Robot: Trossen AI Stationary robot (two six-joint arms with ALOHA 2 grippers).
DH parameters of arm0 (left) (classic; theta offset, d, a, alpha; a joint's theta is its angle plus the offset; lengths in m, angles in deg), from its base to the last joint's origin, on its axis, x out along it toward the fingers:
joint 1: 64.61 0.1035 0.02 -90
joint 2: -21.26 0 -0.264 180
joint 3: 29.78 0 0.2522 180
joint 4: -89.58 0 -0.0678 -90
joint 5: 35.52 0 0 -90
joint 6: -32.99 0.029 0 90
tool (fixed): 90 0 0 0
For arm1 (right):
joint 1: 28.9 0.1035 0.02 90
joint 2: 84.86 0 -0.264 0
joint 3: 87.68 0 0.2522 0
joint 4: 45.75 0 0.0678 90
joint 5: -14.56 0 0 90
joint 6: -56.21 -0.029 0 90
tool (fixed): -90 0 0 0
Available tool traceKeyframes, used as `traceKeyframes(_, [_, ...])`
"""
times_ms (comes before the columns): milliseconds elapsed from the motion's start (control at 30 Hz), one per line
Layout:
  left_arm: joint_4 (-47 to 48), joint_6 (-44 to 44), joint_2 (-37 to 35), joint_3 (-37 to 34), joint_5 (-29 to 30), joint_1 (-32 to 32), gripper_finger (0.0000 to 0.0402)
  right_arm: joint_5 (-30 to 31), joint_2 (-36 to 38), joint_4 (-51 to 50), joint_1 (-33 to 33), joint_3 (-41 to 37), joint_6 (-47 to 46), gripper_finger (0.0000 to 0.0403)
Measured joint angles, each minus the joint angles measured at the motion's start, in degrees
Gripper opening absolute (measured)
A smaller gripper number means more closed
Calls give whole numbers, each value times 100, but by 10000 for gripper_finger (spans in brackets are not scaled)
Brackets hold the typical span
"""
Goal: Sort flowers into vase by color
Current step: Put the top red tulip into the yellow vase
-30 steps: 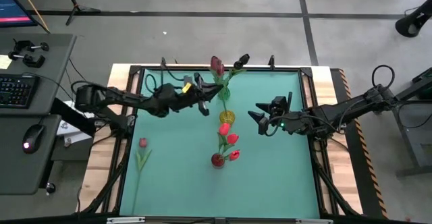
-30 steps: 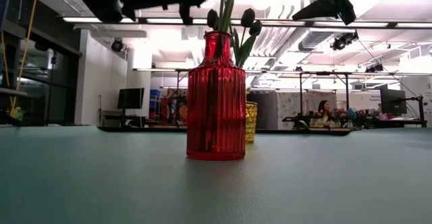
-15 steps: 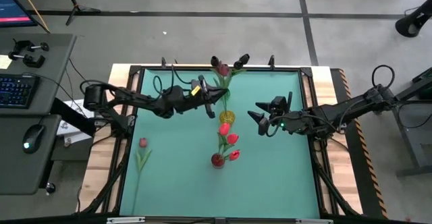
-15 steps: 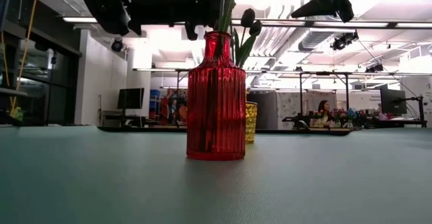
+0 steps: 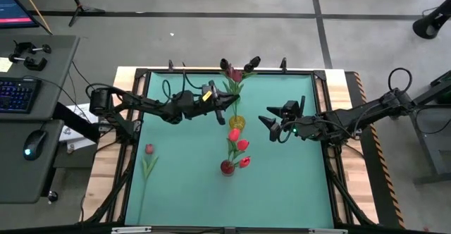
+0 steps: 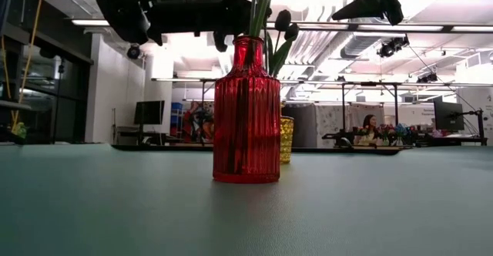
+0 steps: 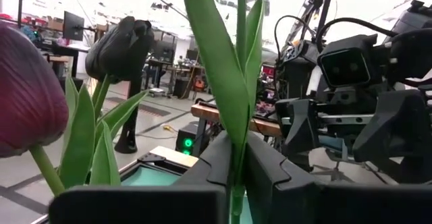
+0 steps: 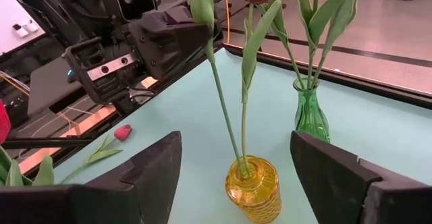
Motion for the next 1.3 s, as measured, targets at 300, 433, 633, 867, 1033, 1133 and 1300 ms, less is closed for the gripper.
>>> traceKeyframes(300, [106, 9, 0, 0, -52, 2, 116, -9, 0, 2, 0, 0, 59, 265])
traceKeyframes(433, [373, -88, -26, 0, -148, -7, 174, -9, 0, 4, 0, 0, 58, 265])
traceKeyframes(633, [681, -441, -28, 0, -227, -7, 240, -11, 25, 4, 0, 0, 59, 265])
traceKeyframes(867, [673, -538, -51, 0, -575, -7, 267, 13, 168, 15, 0, 2, 191, 265])
traceKeyframes(1033, [1022, -165, -374, 0, -550, 15, 268, 63, 268, 19, -1, 2, 273, 265])
traceKeyframes(1133, [1463, 201, -665, 0, -387, 83, 268, 162, 271, 27, -1, 4, 295, 265])
traceKeyframes(1300, [2288, 418, -1145, 0, -235, 232, 268, 183, 273, 26, 0, 4, 298, 265])
